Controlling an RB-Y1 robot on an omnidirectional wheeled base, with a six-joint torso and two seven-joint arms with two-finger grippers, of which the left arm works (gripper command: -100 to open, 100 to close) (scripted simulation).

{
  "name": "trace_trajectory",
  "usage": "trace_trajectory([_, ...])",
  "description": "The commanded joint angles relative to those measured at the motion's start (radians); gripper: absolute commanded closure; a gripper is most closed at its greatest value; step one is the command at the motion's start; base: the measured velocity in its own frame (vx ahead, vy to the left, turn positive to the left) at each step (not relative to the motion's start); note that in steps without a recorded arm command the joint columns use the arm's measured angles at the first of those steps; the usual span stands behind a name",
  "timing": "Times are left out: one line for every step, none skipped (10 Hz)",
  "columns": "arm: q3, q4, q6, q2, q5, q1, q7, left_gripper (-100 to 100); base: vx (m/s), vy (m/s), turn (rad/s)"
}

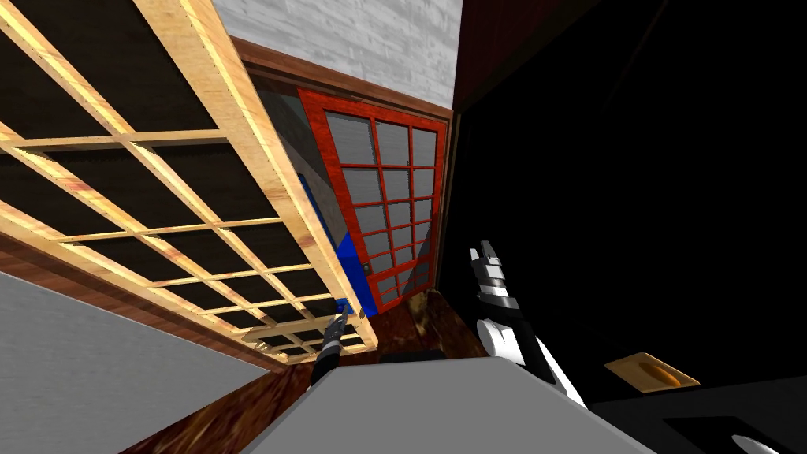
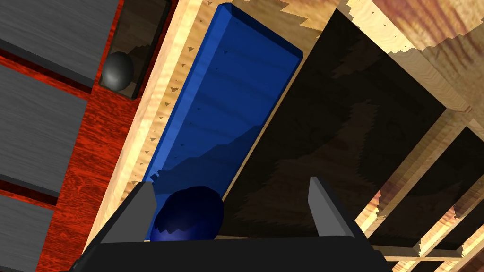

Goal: Pull the door open

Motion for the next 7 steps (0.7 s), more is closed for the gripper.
trace_trajectory([0.009,-0.024,0.019,0.009,0.007,0.015,0.033,100,-0.031,0.020,-0.039])
trace_trajectory([0.007,-0.024,0.019,0.009,0.011,0.014,0.070,100,-0.037,0.021,-0.060])
trace_trajectory([0.005,-0.025,0.019,0.010,0.014,0.014,0.094,100,-0.051,0.026,-0.097])
trace_trajectory([0.005,-0.025,0.019,0.010,0.014,0.014,0.110,100,-0.035,0.008,-0.035])
trace_trajectory([0.005,-0.025,0.019,0.010,0.014,0.014,0.110,100,-0.016,0.002,-0.010])
trace_trajectory([0.003,-0.025,0.019,0.011,0.018,0.013,0.148,100,-0.020,0.008,-0.054])
trace_trajectory([0.001,-0.025,0.019,0.012,0.021,0.012,0.176,100,-0.037,0.027,-0.080])
